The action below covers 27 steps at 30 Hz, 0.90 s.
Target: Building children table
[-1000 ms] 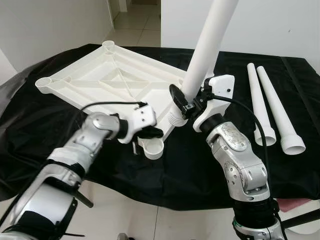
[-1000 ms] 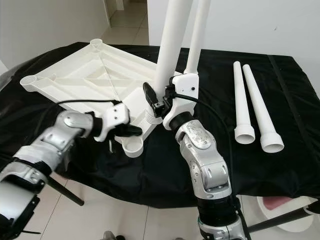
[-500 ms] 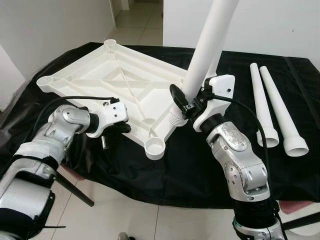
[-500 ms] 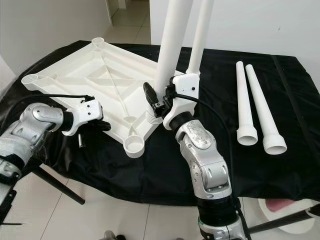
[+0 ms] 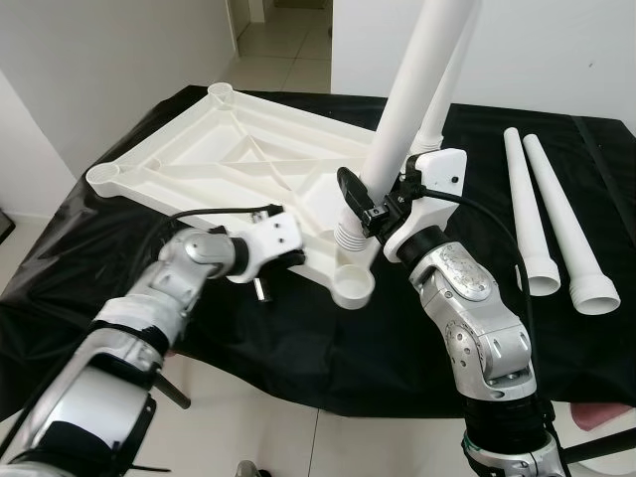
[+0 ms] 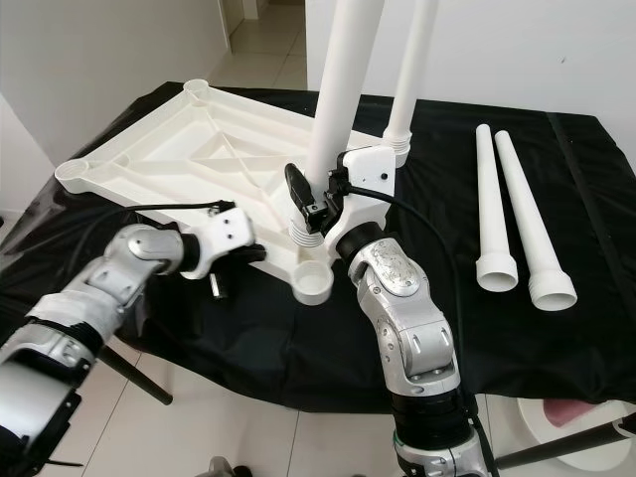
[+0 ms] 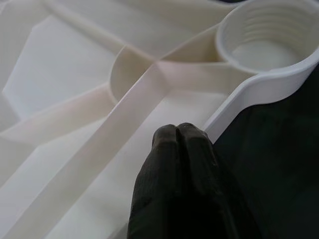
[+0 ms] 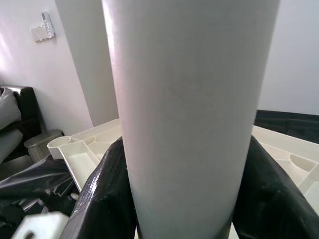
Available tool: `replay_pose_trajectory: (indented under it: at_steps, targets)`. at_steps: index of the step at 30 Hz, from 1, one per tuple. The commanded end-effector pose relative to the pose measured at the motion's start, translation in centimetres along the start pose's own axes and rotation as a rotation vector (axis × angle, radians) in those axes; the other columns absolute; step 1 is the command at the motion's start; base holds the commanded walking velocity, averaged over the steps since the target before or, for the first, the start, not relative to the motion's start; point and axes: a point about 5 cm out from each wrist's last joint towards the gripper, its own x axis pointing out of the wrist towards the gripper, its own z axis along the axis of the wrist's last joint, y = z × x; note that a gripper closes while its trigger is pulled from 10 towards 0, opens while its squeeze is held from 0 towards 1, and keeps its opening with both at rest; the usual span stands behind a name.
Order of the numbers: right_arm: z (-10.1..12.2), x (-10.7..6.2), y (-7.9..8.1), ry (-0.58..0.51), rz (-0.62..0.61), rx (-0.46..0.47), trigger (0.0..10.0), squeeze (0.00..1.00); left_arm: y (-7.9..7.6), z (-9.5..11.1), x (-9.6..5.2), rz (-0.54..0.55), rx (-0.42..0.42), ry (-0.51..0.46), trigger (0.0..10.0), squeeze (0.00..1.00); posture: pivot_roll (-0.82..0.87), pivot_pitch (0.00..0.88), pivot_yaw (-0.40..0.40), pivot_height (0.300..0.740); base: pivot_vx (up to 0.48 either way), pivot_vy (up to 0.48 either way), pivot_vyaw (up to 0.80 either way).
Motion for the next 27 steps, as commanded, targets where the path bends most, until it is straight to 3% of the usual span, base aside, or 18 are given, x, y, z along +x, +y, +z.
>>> replay_pose_trajectory:
  at_steps: [1, 6, 13, 15, 19, 25, 27]
  targets:
    - [0.4, 0.0, 0.3, -0.024, 0.008, 0.004, 10.0, 0.00, -1.7, 0.2, 1.1, -0.122, -0.010, -0.008, 10.0, 0.00, -0.10, 0.115, 0.084, 0.740, 0.000, 0.000, 0.00]
    - [0.5, 0.1, 0.2, -0.029, 0.008, 0.003, 10.0, 0.00, -2.4, 1.4, 2.4, -0.132, -0.016, -0.054, 10.0, 0.00, -0.10, 0.110, 0.083, 0.740, 0.000, 0.000, 0.00]
    - [0.4, -0.1, -0.1, -0.023, -0.005, -0.013, 10.0, 0.00, -1.8, 1.5, 2.1, -0.071, -0.032, -0.063, 10.0, 0.00, -0.11, 0.105, 0.082, 0.740, 0.000, 0.000, 0.00]
    - [0.3, -0.4, -0.3, -0.017, -0.016, -0.023, 10.0, 0.00, -1.1, 1.4, 1.5, -0.018, -0.053, -0.072, 10.0, 0.00, -0.12, 0.103, 0.083, 0.740, 0.000, 0.000, 0.00]
    - [-0.3, -1.7, -0.5, 0.014, -0.047, -0.033, 10.0, 0.00, 1.8, 1.5, -2.3, 0.166, -0.117, -0.151, 10.0, 0.00, -0.12, 0.097, 0.075, 0.740, 0.000, 0.000, 0.00]
    - [-1.3, -2.9, -0.3, 0.053, -0.059, -0.055, 10.0, 0.00, 2.8, -0.1, -5.1, 0.255, -0.090, -0.056, 10.0, 0.00, -0.11, 0.090, 0.066, 0.740, 0.000, 0.000, 0.00]
    - [-1.3, -2.9, -0.3, 0.053, -0.059, -0.055, 10.0, 0.00, 2.8, -0.1, -5.1, 0.255, -0.090, -0.056, 10.0, 0.00, -0.11, 0.090, 0.066, 0.740, 0.000, 0.000, 0.00]
